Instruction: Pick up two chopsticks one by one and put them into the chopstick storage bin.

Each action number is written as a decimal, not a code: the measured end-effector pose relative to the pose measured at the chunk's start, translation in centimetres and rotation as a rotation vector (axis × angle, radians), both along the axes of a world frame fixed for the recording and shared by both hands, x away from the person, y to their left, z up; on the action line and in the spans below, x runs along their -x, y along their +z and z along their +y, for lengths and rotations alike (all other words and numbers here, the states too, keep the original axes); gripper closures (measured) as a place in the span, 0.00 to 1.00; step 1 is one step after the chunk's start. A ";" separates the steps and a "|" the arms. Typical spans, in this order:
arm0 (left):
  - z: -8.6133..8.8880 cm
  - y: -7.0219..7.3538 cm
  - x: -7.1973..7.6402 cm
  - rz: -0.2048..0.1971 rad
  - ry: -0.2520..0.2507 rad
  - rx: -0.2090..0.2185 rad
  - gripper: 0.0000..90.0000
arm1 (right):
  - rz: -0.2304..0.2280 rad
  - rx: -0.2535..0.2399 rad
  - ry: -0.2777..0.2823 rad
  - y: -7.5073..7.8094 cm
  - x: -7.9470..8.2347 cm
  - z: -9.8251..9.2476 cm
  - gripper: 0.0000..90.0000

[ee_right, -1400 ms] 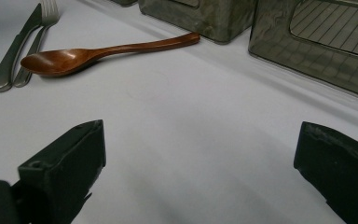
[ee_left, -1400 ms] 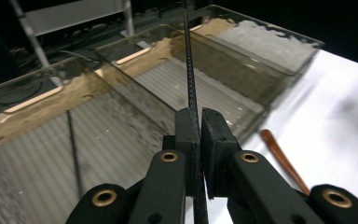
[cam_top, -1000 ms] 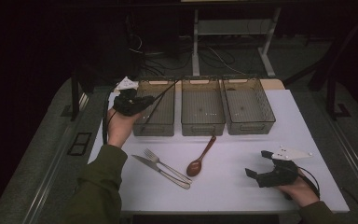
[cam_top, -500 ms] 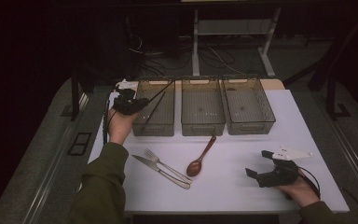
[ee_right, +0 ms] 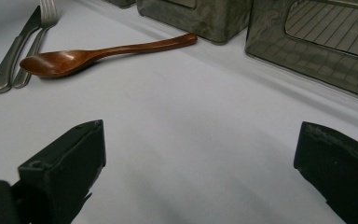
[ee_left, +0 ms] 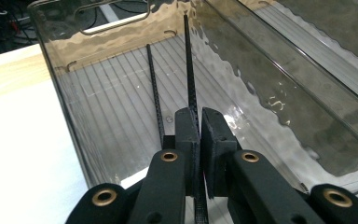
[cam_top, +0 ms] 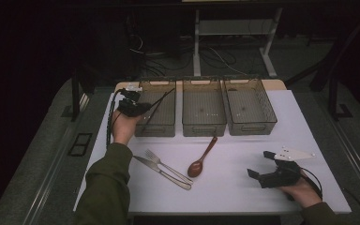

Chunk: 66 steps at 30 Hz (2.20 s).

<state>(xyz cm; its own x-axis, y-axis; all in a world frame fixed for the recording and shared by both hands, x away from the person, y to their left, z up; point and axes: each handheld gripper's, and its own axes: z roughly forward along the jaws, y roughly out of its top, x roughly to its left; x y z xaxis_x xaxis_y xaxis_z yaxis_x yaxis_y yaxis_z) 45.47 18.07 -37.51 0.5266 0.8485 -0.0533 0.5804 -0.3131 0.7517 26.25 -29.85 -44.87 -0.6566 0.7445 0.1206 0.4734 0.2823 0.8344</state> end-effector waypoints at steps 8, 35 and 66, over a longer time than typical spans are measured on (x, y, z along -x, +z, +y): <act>-0.2 -0.1 0.0 0.014 -0.008 -0.004 0.94 | 0.000 0.001 0.002 0.0 0.0 0.0 0.02; -0.1 2.6 5.0 -0.121 -0.188 0.145 0.51 | 0.001 0.002 0.000 0.0 0.1 0.1 0.02; -1.8 -3.3 16.7 -0.169 -0.373 0.209 0.01 | 0.047 0.027 0.044 1.3 0.0 0.3 0.02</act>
<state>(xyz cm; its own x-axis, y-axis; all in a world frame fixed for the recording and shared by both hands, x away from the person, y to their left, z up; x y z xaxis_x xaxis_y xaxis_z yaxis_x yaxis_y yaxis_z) 28.76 16.25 -40.79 0.8103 0.5790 -0.0901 0.3203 -0.3090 0.8955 26.25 -29.54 -43.60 -0.6828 0.7185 0.1326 0.4984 0.3254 0.8036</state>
